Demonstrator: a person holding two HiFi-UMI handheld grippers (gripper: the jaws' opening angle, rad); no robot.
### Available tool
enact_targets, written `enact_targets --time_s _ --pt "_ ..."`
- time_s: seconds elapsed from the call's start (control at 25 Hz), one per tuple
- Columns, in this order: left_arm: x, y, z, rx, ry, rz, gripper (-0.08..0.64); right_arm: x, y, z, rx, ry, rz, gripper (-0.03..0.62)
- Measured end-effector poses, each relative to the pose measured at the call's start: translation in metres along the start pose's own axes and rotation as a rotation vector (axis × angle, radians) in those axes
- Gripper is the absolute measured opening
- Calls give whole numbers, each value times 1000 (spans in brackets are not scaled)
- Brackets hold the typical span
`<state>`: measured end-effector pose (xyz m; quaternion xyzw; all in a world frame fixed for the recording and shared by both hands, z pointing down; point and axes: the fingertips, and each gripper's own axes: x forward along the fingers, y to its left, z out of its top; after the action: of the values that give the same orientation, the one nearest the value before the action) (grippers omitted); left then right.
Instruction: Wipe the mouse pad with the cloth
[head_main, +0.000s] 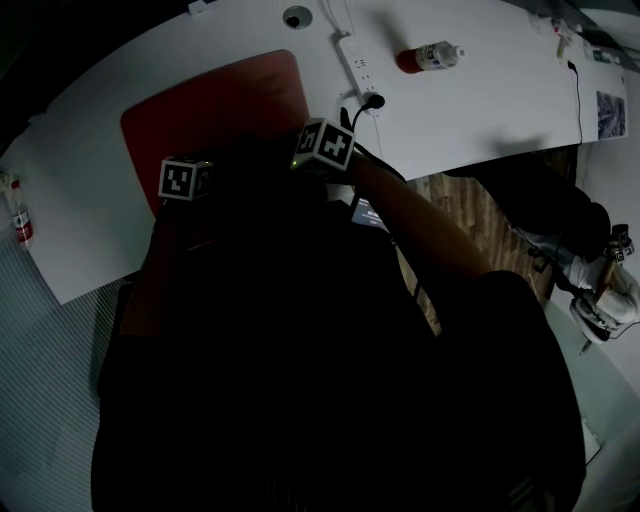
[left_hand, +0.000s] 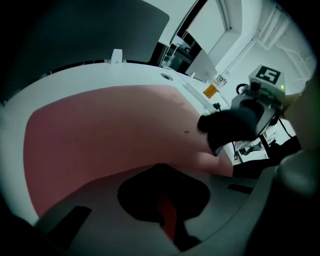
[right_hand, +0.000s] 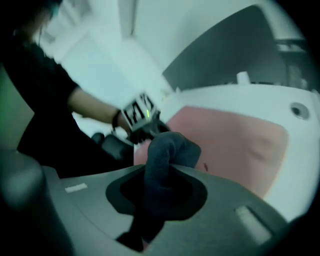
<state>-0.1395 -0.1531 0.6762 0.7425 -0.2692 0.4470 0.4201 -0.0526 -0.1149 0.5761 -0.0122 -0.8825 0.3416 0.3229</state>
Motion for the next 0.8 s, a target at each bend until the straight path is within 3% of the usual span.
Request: enact_targets --time_s 0.08,0.16,0.28,0.48,0.6,0.8 --pt "0 -2 -2 -29 5 -20 8 -38 9 25 80 -153 7 61" --pt "-1 -2 -1 -57 -17 -40 8 -70 11 31 129 -245 -27 61" --pt "-9 -10 14 -71 -103 -103 8 -110 18 41 161 -368 -94 61" --pt "-82 -62 79 -34 -430 -274 8 -165 44 64 144 -570 -221 58" --pt "-149 -114 115 49 -640 -371 8 -186 63 76 152 -658 -277 58" --pt "-229 -172 144 165 -867 -385 8 -203 95 96 115 -748 -334 58"
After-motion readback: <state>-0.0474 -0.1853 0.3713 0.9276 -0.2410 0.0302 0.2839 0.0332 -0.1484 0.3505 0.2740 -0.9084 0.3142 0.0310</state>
